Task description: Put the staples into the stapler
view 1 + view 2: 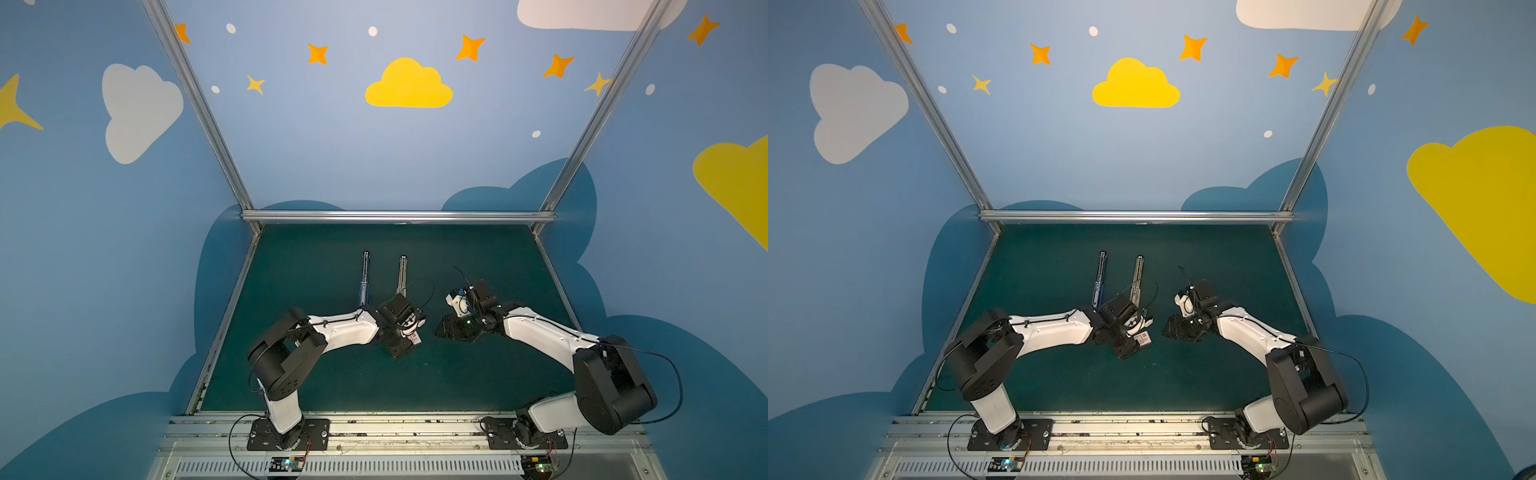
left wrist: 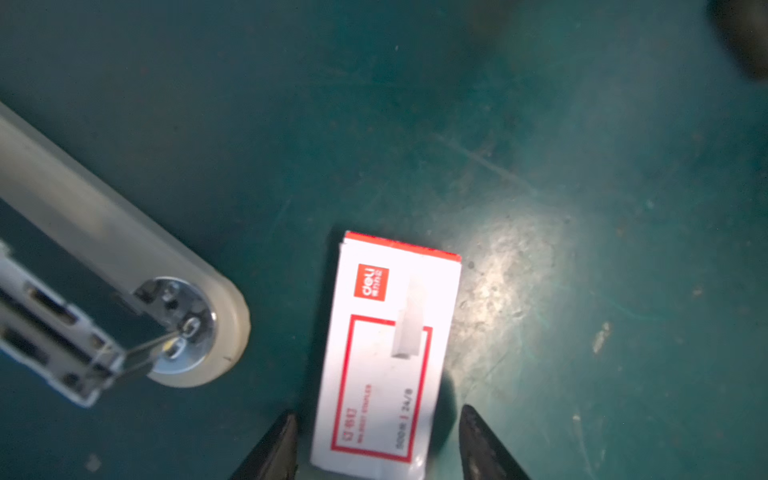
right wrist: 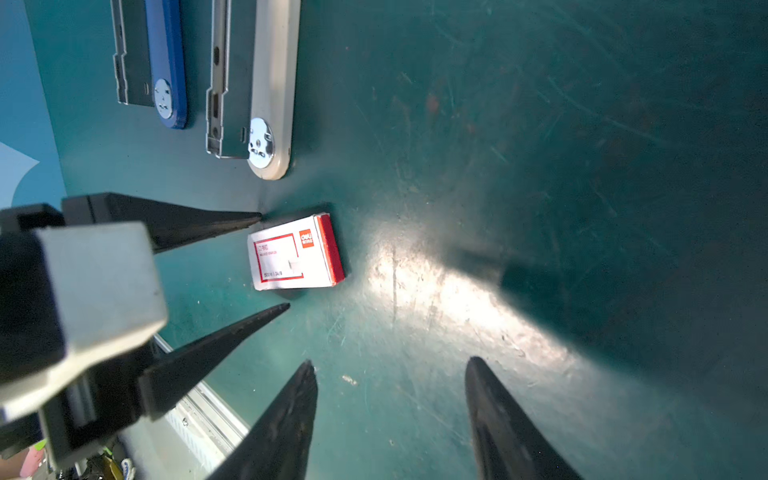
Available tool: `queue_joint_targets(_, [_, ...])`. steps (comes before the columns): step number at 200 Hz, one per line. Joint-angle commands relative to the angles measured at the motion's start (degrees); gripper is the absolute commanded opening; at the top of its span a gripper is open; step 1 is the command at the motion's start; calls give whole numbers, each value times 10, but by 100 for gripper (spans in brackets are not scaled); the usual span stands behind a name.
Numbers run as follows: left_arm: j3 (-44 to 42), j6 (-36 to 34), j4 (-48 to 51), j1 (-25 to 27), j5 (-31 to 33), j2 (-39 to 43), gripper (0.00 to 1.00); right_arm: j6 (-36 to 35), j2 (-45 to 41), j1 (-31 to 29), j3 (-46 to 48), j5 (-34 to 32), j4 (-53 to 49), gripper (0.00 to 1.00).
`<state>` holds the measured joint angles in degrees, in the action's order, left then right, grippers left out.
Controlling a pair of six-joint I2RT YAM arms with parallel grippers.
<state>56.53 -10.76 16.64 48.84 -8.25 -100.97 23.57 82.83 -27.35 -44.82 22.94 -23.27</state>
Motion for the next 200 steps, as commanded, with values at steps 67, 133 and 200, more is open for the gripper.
queue_joint_targets(67, [-79,32,-113,20,18,28,53,-3,38,7,-12,26,9,57])
queue_joint_targets(133, [-81,27,-115,28,19,11,41,-6,144,8,-70,94,1,48])
queue_joint_targets(200, [-81,21,-100,33,35,18,35,-18,212,-3,-119,131,-7,42])
